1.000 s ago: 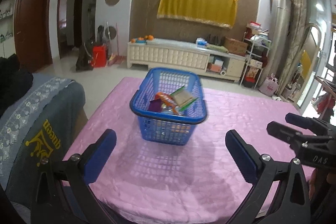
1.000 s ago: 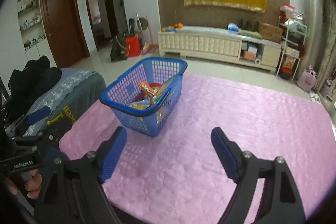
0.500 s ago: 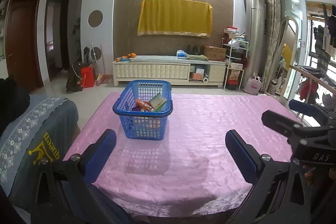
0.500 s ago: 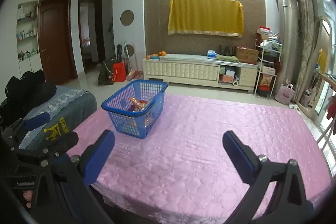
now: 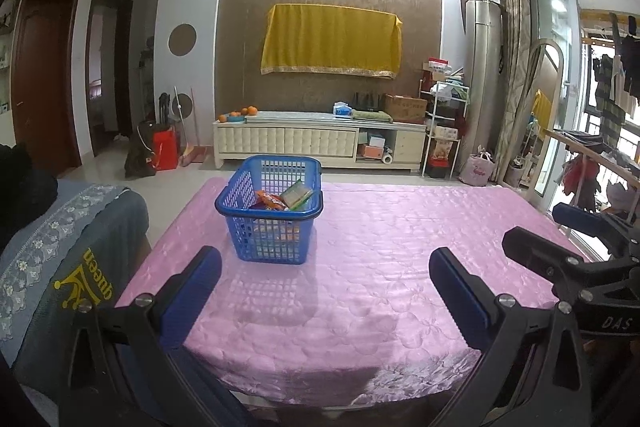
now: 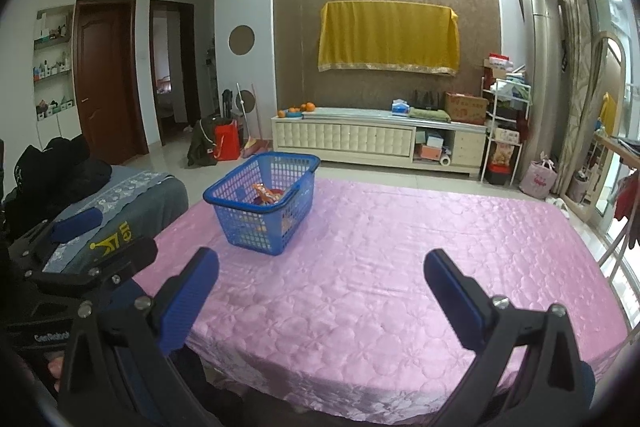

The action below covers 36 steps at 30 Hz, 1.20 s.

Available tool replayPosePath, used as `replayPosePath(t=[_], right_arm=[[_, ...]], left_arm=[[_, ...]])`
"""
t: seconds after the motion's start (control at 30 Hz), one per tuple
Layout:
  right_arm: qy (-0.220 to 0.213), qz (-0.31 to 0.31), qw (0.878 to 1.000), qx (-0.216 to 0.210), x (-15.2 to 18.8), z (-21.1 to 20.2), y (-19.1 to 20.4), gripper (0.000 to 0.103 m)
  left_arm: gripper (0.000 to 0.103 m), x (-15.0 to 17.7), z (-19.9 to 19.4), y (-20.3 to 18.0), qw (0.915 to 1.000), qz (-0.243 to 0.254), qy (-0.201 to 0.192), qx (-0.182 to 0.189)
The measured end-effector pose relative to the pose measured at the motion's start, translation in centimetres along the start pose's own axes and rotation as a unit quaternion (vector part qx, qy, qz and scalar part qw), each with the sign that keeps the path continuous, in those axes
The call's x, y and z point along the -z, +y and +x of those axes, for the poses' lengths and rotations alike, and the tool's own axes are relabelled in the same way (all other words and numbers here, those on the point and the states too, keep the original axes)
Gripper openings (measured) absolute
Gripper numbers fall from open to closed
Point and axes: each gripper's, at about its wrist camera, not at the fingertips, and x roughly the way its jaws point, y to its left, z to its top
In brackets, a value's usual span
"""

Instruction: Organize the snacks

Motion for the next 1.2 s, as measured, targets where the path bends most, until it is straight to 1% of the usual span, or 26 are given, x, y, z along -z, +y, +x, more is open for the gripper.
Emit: replayPosePath(t=[0.1,0.23,0.5,0.8,1.2], right_arm=[[-0.002,-0.001,1.0,-0.001,0.3,-0.4,0.3,0.103],[-0.003,-0.002,1.0,0.002,0.4,-0.7,0.3,0.103],[-0.005,0.004,1.0,0.009,0.6,-1.6,0.2,0.103],[-0.007,0.014,1.0,0.011,0.9,-2.0,-0.1,0.103],[-0.002,0.014,1.0,0.016,1.1,-2.2,0.0,0.103]], left_arm=[[0.103,0.3,-0.5,-0.3,0.9999,0.009,-0.008,-0.005],[0.103,0.3,-0.5,-0.1,1.0,0.004,-0.005,-0.004],[0.103,0.7,-1.0,-0.6,0.9999,0.012,-0.009,-0.003],[0.103,1.0,-1.2,-1.3,0.9998,0.021,-0.006,-0.001],[0.103,1.2,-1.2,-1.8,0.9998,0.018,0.0,0.004]])
